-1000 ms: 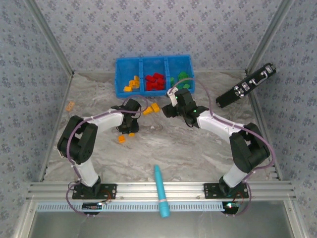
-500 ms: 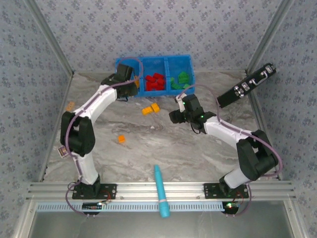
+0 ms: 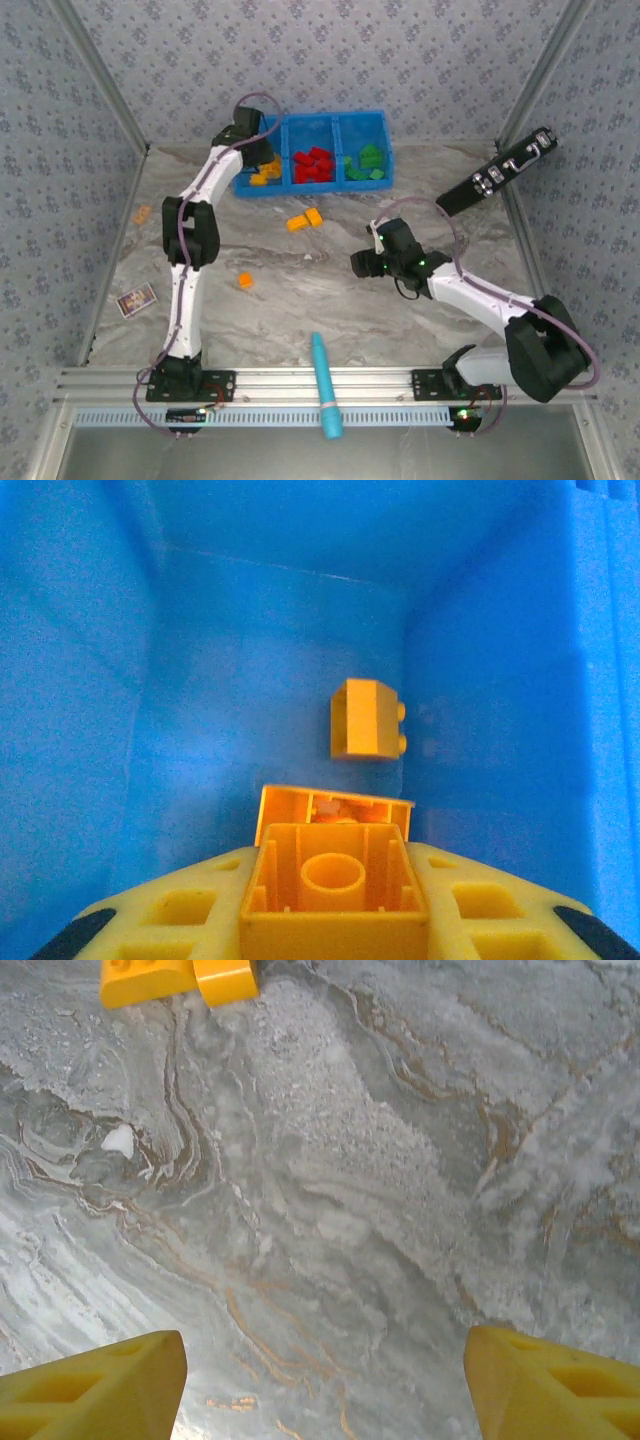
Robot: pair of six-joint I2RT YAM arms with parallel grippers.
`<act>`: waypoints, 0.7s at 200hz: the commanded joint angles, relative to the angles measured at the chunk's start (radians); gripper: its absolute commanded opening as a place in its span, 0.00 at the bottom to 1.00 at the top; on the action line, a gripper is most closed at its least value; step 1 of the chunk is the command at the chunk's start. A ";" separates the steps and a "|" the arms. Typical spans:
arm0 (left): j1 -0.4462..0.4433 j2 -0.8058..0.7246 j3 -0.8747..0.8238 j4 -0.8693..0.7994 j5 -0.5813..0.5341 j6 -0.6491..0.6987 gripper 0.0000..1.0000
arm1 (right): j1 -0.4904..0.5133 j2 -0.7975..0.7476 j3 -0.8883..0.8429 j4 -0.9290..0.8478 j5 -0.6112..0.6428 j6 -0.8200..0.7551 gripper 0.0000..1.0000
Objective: Sort the legos into containers by color
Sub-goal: Place the lego in the container.
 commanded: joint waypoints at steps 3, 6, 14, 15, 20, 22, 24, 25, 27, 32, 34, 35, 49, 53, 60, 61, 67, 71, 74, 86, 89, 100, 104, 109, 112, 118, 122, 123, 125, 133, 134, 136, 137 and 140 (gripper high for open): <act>-0.001 0.022 0.121 -0.077 0.011 0.021 0.37 | 0.001 -0.018 -0.020 -0.035 0.018 0.044 0.76; -0.001 0.023 0.124 -0.084 0.012 0.022 0.39 | 0.000 -0.017 -0.018 -0.035 0.017 0.043 0.76; -0.001 0.021 0.129 -0.087 0.011 0.024 0.44 | -0.002 -0.008 -0.011 -0.031 0.015 0.036 0.76; -0.001 0.020 0.129 -0.087 0.011 0.024 0.45 | -0.001 -0.007 -0.010 -0.030 0.015 0.035 0.76; -0.001 0.017 0.129 -0.088 0.013 0.027 0.47 | -0.003 0.000 -0.003 -0.026 0.013 0.030 0.76; -0.001 0.015 0.129 -0.088 0.014 0.028 0.48 | -0.004 0.002 0.000 -0.025 0.013 0.027 0.76; 0.000 0.014 0.128 -0.089 0.015 0.030 0.49 | -0.005 0.006 0.004 -0.024 0.013 0.025 0.76; 0.000 0.013 0.128 -0.089 0.015 0.030 0.49 | -0.004 0.007 0.006 -0.022 0.013 0.024 0.76; 0.000 0.011 0.128 -0.090 0.016 0.032 0.50 | -0.005 0.011 0.009 -0.021 0.012 0.021 0.76; -0.002 0.005 0.128 -0.094 0.016 0.034 0.52 | -0.006 0.020 0.020 -0.017 0.011 0.015 0.76; -0.001 0.003 0.128 -0.097 0.016 0.036 0.53 | -0.005 0.025 0.024 -0.016 0.010 0.012 0.76; -0.001 0.003 0.128 -0.099 0.016 0.037 0.54 | -0.005 0.027 0.026 -0.015 0.010 0.010 0.76; -0.001 -0.024 0.115 -0.110 0.011 0.054 0.60 | -0.009 0.061 0.058 0.003 0.002 -0.006 0.76; -0.001 -0.035 0.107 -0.109 0.011 0.057 0.60 | -0.010 0.073 0.068 0.007 -0.001 -0.009 0.76; -0.001 -0.055 0.091 -0.106 0.012 0.065 0.61 | -0.010 0.090 0.085 0.017 -0.004 -0.016 0.76; -0.001 -0.059 0.090 -0.106 0.012 0.066 0.61 | -0.010 0.092 0.087 0.018 -0.005 -0.017 0.76; 0.000 -0.081 0.073 -0.103 0.015 0.073 0.61 | -0.008 0.106 0.100 0.034 -0.007 -0.023 0.76; -0.002 -0.097 0.061 -0.100 0.017 0.077 0.61 | -0.009 0.117 0.108 0.045 -0.009 -0.026 0.76; -0.001 -0.110 0.052 -0.099 0.018 0.080 0.61 | -0.009 0.124 0.118 0.053 -0.010 -0.027 0.76; -0.002 -0.172 0.005 -0.086 0.020 0.091 0.61 | -0.010 0.162 0.153 0.091 -0.012 -0.037 0.76; -0.002 -0.190 -0.010 -0.080 0.020 0.094 0.61 | -0.010 0.174 0.163 0.100 -0.013 -0.038 0.76; -0.003 -0.262 -0.070 -0.069 0.021 0.107 0.62 | -0.011 0.227 0.208 0.127 -0.018 -0.046 0.76; -0.003 -0.291 -0.092 -0.068 0.021 0.115 0.62 | -0.011 0.248 0.227 0.134 -0.019 -0.048 0.76; -0.003 -0.326 -0.119 -0.039 0.019 0.128 0.62 | -0.011 0.274 0.253 0.141 -0.021 -0.050 0.76; -0.003 -0.348 -0.136 -0.037 0.016 0.135 0.62 | -0.011 0.288 0.265 0.143 -0.023 -0.051 0.76; -0.003 -0.388 -0.168 -0.034 0.008 0.152 0.62 | -0.011 0.321 0.297 0.150 -0.030 -0.053 0.76; -0.003 -0.421 -0.191 -0.033 0.002 0.165 0.63 | -0.010 0.341 0.314 0.156 -0.034 -0.054 0.76; -0.003 -0.429 -0.194 -0.033 0.000 0.168 0.63 | -0.010 0.346 0.318 0.159 -0.035 -0.054 0.76; -0.003 -0.446 -0.208 -0.033 -0.004 0.173 0.63 | -0.010 0.355 0.327 0.162 -0.039 -0.054 0.76; -0.004 -0.508 -0.259 -0.029 -0.018 0.203 0.63 | -0.009 0.395 0.364 0.171 -0.046 -0.055 0.76; -0.005 -0.516 -0.266 -0.028 -0.021 0.207 0.63 | -0.009 0.397 0.369 0.171 -0.046 -0.056 0.76; -0.005 -0.532 -0.279 -0.026 -0.022 0.214 0.63 | -0.009 0.409 0.378 0.173 -0.049 -0.056 0.76; -0.004 -0.540 -0.286 -0.025 -0.025 0.216 0.64 | -0.009 0.414 0.382 0.173 -0.050 -0.056 0.76; -0.002 -0.564 -0.306 -0.023 -0.033 0.225 0.64 | -0.008 0.428 0.396 0.175 -0.053 -0.056 0.76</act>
